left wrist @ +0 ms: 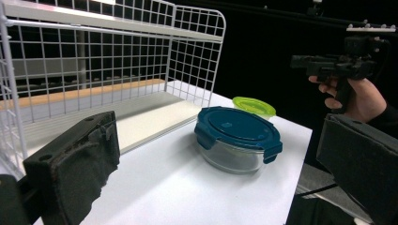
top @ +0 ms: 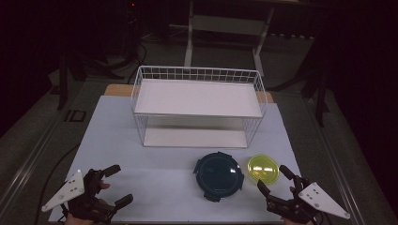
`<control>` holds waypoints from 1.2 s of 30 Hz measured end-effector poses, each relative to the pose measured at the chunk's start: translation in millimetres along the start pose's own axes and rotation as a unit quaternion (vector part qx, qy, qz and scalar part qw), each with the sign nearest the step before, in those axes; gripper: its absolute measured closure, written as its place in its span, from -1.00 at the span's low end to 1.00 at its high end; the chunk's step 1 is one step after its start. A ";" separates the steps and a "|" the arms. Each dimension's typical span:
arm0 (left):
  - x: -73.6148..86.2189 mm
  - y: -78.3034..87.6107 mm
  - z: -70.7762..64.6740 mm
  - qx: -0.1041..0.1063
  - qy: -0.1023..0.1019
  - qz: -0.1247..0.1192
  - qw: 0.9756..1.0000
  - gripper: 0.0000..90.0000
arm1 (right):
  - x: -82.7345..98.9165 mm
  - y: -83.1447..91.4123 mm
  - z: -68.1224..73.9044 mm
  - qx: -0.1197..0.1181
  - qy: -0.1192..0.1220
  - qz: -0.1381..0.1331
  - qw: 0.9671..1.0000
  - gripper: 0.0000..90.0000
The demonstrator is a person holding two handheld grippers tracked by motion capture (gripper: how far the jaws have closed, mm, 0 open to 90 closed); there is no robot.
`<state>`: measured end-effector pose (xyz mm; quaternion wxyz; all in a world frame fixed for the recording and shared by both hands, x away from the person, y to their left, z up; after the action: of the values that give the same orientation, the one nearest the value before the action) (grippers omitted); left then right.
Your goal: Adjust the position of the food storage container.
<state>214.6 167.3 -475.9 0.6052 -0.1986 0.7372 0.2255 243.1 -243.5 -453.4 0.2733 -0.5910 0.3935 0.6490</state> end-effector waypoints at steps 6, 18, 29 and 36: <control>-0.5 -0.2 1.6 0.001 0.001 -0.002 1.000 -1.00 | -5.5 3.0 4.7 -0.009 0.002 0.001 1.000 -0.70; 0.2 -2.6 1.1 0.000 -0.005 0.002 1.000 -1.00 | -20.0 -10.1 0.9 -0.014 0.012 0.035 0.999 -0.69; -0.3 -3.7 0.8 0.005 -0.002 0.001 1.000 -1.00 | 4.2 -37.0 -12.7 -0.041 0.006 0.102 0.994 -0.06; -0.1 -3.8 0.7 0.007 -0.002 0.002 1.000 -1.00 | 32.2 -50.8 -14.2 -0.048 -0.005 0.146 0.988 0.51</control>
<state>217.3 164.6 -476.3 0.6074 -0.1928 0.7381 0.2217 287.7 -231.4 -494.5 0.1492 -0.5362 0.4423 0.7032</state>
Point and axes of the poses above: each handheld gripper's, and its own axes: y roughly backward along the jaws, x roughly out of its underside, z roughly to its left, the point moved 9 cm from there along -y, roughly forward along the jaws, and after that the axes turned 1 degree about z, right-handed, at the moved point
